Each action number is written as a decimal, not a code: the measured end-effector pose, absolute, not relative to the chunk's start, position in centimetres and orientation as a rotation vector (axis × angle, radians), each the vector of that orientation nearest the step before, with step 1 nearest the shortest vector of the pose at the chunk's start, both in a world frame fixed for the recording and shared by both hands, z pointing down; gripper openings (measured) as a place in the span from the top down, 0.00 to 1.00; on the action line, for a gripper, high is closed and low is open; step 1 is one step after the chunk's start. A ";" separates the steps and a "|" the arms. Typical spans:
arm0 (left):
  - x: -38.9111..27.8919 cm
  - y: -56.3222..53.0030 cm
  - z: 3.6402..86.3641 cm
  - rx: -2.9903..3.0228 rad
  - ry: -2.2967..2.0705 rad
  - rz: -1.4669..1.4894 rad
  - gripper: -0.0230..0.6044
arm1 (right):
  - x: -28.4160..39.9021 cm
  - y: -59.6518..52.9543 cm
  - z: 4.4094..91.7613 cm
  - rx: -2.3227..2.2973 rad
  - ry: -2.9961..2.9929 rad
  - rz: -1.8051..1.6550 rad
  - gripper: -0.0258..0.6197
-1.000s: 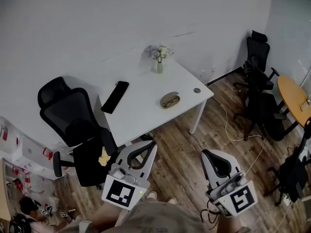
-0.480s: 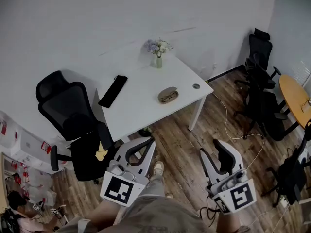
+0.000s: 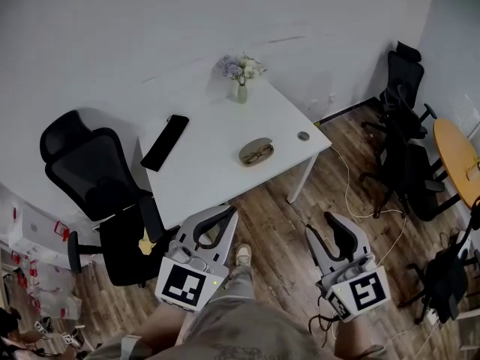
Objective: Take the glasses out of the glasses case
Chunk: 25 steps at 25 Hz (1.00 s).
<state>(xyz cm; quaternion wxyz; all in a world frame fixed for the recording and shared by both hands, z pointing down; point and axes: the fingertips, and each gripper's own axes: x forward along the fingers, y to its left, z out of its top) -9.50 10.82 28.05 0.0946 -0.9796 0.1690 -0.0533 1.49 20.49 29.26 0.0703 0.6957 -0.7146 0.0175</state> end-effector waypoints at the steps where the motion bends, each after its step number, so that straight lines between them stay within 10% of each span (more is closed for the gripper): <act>1: -8.8 10.0 28.5 -2.908 0.496 -0.173 0.94 | 1.9 19.6 29.6 2.074 -2.146 0.067 0.67; 25: 4.4 -13.1 47.5 -3.058 0.302 -0.752 0.94 | 12.5 -7.4 48.5 1.641 -2.007 0.593 0.68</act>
